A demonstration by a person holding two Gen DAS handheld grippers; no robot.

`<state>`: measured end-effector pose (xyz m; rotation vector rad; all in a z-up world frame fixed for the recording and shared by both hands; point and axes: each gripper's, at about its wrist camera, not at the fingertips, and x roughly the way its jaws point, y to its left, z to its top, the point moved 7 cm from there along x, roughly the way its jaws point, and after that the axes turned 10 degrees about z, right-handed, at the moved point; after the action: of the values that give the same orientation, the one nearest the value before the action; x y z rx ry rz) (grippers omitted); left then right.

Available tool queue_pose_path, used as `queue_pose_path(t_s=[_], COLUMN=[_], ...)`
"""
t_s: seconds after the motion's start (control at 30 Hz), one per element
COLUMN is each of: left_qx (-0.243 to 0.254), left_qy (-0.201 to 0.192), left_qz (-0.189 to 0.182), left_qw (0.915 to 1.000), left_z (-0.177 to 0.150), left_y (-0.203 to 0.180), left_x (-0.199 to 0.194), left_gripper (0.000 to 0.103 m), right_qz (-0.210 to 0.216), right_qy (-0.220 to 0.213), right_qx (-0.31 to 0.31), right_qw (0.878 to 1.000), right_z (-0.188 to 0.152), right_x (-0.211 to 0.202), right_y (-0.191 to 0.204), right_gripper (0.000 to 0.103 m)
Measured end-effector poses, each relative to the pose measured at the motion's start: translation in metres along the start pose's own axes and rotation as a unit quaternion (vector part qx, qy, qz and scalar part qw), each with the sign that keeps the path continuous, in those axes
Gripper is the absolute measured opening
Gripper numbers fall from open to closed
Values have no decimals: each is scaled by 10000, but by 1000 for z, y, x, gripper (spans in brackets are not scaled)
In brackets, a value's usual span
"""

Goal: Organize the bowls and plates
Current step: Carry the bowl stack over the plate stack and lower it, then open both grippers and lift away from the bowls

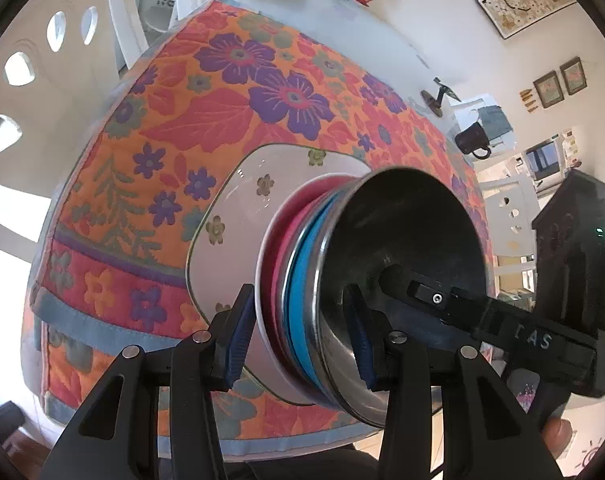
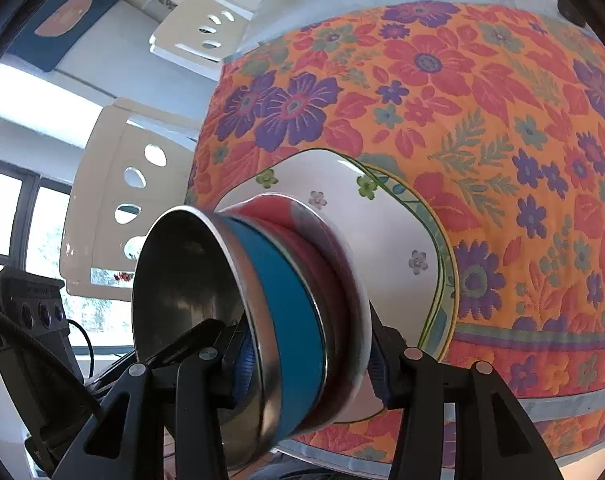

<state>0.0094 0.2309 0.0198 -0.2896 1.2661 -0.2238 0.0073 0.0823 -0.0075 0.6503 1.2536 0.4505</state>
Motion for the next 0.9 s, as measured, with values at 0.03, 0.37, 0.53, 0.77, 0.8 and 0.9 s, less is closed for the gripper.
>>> queue_pose_path(t_s=[0.03,0.37,0.53,0.77,0.8,0.9], left_qx=[13,289,300,1028,1097,1198], left_qy=[-24,-759,-1199,-2473,-2576,-2838], left_qz=[-26,9,-284,-8,38,262], left_qw=[10000,9967,9919,9635,9600,9510], left_z=[1,13,16,26,26,28], left_y=[0,1,-10,-53,-57,-65], left_x=[-2,-48,-87,-165,-170,-183], left_gripper=[40,42,43,59,65,66], right_qz=[48,332,14,-643,-697,-1066], right_qy=[-3,-561,-1002,-1821,-1880,-2075], right_qx=[63,161,-88,-1163,-1218,-1322], right_qw=[10000,9977,9949,9743,9721,9634], right_z=[0,2,-11,-21,-22,-22], right_x=[-1,-58,-87,-132,-135,-148], right_y=[-2,4,28,91,95,100], right_gripper=[47,54,55,64,65,70])
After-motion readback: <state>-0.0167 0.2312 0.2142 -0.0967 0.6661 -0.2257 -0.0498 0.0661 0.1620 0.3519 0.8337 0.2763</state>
